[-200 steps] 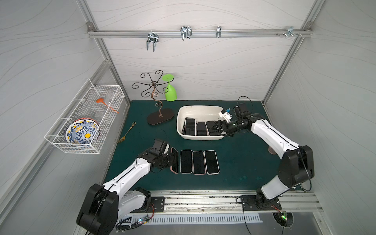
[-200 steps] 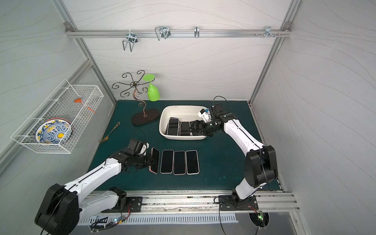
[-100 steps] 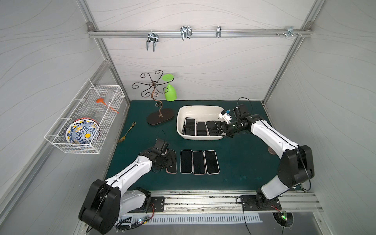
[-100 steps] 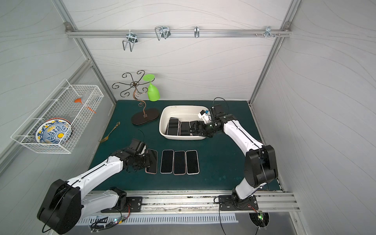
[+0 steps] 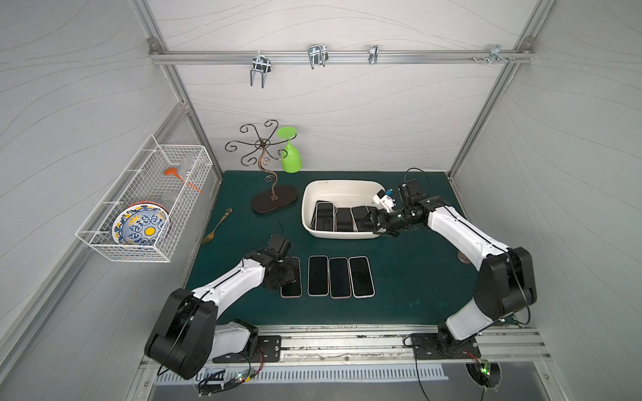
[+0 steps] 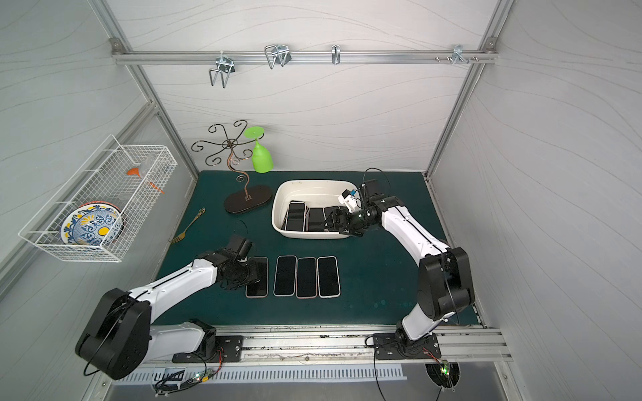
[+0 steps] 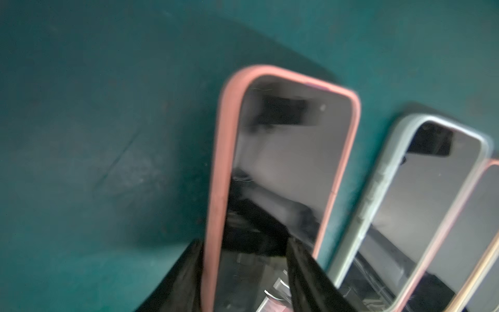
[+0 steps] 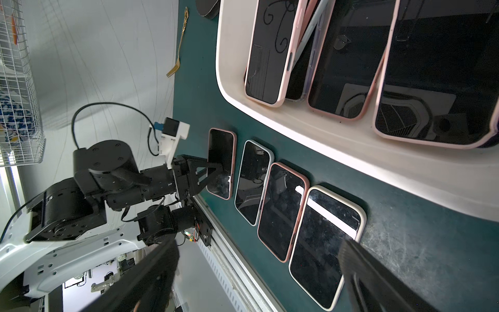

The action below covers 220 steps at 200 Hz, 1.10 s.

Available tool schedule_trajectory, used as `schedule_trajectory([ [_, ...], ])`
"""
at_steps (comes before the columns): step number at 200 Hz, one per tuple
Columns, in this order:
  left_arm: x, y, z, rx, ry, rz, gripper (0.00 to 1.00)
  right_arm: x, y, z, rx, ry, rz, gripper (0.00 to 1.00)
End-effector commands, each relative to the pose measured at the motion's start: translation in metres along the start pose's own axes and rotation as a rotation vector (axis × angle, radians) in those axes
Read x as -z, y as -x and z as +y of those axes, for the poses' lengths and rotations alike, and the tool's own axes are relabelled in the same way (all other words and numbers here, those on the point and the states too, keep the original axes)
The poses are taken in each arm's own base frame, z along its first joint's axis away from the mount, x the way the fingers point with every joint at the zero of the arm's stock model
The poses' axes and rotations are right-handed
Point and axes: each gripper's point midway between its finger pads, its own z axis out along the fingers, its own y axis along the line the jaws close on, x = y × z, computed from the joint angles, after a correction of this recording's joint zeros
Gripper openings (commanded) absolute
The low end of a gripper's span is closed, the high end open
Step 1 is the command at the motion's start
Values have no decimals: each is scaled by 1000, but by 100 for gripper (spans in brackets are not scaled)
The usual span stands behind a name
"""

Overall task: Take the phone out of the storage box
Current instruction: Place the phone at the center of the board.

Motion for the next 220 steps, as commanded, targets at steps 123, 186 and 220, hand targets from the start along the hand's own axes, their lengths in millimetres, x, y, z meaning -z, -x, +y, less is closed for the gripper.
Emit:
schedule_trajectory([
  [123, -13, 14, -29, 6, -120, -29, 74, -6, -7, -3, 14, -7, 13, 99],
  [186, -17, 7, -52, -60, -184, -5, 74, -8, -10, -3, 12, -13, 19, 99],
  [220, -20, 2, -62, -85, -200, 4, 74, -7, -8, -2, 16, -16, 18, 99],
])
